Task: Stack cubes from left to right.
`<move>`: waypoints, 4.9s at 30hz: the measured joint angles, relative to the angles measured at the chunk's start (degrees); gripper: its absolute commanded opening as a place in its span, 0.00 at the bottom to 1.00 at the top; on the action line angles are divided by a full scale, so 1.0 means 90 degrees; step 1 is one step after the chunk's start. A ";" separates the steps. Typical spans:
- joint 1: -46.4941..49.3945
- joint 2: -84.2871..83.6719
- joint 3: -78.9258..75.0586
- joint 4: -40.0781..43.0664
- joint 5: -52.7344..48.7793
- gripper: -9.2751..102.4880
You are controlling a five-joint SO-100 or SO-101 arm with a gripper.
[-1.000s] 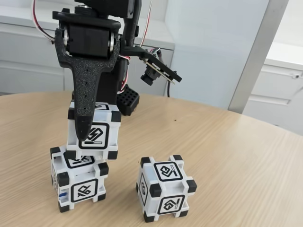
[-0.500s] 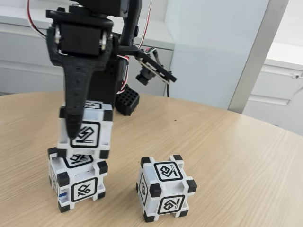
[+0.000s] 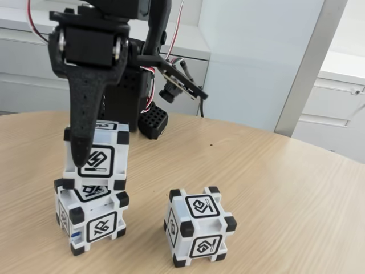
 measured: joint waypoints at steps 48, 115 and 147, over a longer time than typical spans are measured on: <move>-0.1758 0.3535 0.0000 0.1055 0.0205 0.47; -0.3652 -0.1436 0.0205 -0.1396 0.2393 0.40; -0.3652 -0.1475 0.0146 -0.2266 0.2266 0.40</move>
